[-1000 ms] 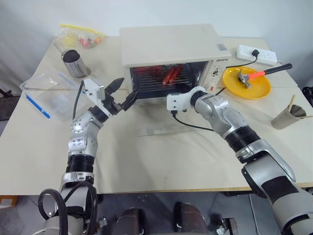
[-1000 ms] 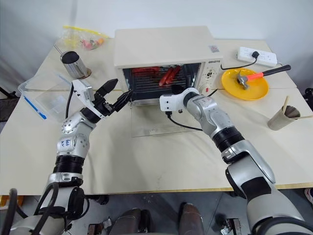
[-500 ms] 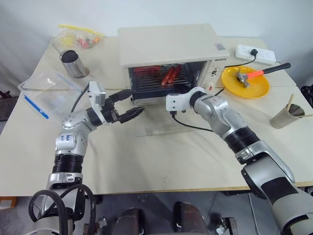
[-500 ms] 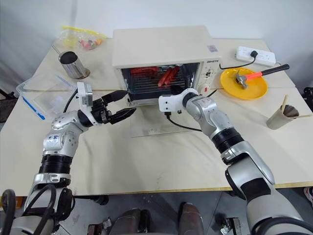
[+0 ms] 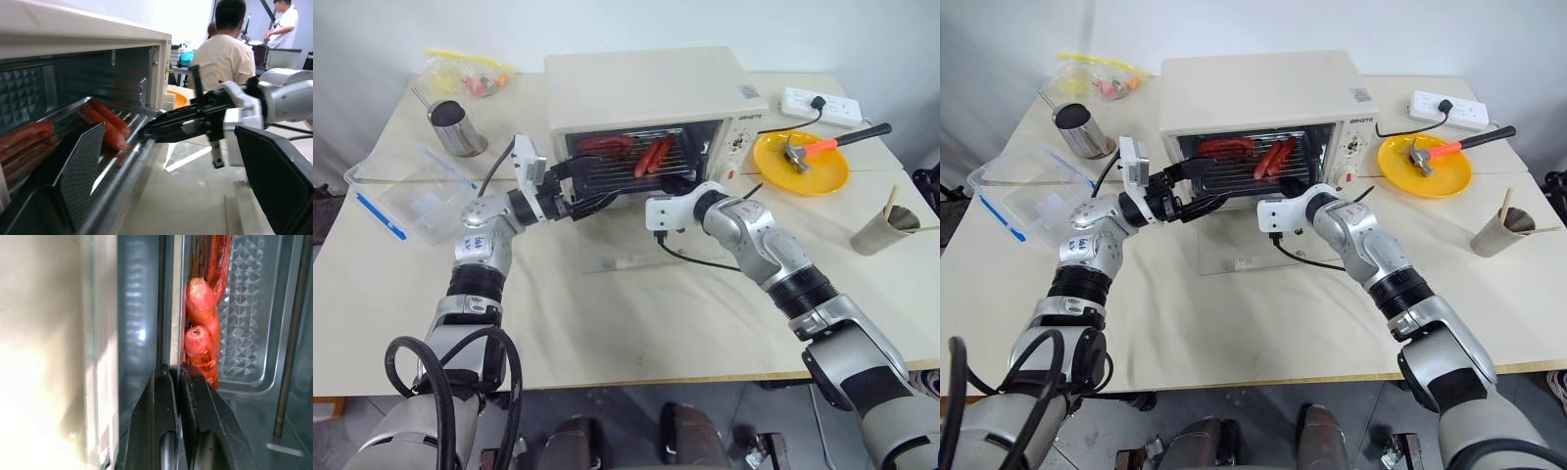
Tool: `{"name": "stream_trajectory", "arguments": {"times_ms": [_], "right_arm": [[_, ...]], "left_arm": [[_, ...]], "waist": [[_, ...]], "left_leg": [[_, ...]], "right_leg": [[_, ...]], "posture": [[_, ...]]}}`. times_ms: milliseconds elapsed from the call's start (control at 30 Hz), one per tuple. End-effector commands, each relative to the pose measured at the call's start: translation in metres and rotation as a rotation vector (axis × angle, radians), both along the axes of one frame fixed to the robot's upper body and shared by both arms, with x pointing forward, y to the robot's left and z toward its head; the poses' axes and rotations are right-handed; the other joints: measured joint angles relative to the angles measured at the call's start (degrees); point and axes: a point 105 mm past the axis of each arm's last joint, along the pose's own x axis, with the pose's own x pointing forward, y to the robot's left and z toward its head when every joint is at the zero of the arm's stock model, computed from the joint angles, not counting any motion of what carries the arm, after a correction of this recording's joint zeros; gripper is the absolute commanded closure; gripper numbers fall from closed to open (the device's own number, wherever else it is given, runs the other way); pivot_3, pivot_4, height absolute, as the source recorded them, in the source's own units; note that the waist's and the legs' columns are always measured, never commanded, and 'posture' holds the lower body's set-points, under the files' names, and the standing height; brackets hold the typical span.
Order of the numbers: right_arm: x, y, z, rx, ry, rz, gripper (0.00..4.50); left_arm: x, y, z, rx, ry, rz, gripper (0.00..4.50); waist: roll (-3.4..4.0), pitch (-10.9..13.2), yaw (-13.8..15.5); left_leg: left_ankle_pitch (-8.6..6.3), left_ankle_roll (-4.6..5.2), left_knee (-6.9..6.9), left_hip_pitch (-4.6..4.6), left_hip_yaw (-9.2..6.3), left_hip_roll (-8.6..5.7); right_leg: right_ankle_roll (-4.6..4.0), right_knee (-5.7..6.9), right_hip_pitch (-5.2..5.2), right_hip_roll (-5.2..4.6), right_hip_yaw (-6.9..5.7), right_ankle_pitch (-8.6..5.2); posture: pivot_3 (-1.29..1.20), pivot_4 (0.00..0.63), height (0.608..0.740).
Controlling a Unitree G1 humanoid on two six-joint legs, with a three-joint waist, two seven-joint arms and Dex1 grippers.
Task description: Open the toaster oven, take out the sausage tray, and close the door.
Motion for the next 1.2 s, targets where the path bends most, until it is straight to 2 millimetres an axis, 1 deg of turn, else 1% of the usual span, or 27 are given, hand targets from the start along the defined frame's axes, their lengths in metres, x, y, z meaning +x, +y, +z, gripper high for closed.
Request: {"name": "stream_trajectory", "arguments": {"times_ms": [33,233,467,600,833,1200], "right_arm": [[-0.015,0.007,0.021,0.016,-0.081,0.047,4.46],[-0.03,0.004,0.014,0.006,-0.123,0.042,4.46],[-0.043,0.006,0.014,0.031,-0.151,0.045,4.46],[-0.052,0.006,0.014,0.05,-0.125,0.052,4.46],[-0.065,0.007,0.006,0.056,-0.062,0.076,4.46],[-0.078,0.005,0.002,0.022,-0.037,0.126,4.46]], "left_arm": [[0.006,0.01,0.014,-0.004,-0.047,0.057,0.0],[0.008,0.012,0.015,-0.009,-0.05,0.073,0.0],[0.01,0.016,0.016,-0.012,-0.05,0.093,0.0],[0.011,0.018,0.016,-0.011,-0.05,0.103,0.0],[0.013,0.019,0.016,-0.009,-0.048,0.111,0.0],[0.015,0.019,0.017,-0.01,-0.049,0.118,0.0]], "waist": [[0.0,0.0,0.01],[0.0,0.0,0.07],[0.0,0.0,0.1],[0.0,0.0,0.07],[0.0,0.0,0.12],[-0.01,0.0,0.19]], "left_leg": [[0.03,0.01,0.01,0.0,0.03,0.0],[0.16,-0.07,0.01,0.05,0.05,0.02],[0.17,-0.07,0.01,0.07,0.05,0.02],[0.17,-0.07,0.01,0.07,0.05,0.02],[0.17,-0.07,0.01,0.07,0.04,0.02],[0.17,-0.07,0.01,0.12,0.06,0.02]], "right_leg": [[0.0,0.0,0.0,0.0,0.03,0.0],[-0.07,0.11,0.0,0.0,0.06,0.0],[-0.08,0.13,0.0,0.0,0.07,0.0],[-0.08,0.12,-0.01,0.0,0.06,0.0],[-0.08,0.13,0.0,0.01,0.06,-0.01],[-0.08,0.15,0.01,0.01,0.07,-0.01]], "posture": [[0.0,0.15,0.74],[0.0,0.15,0.74],[0.0,0.15,0.74],[0.0,0.15,0.74],[0.0,0.15,0.74],[0.0,0.15,0.74]]}}
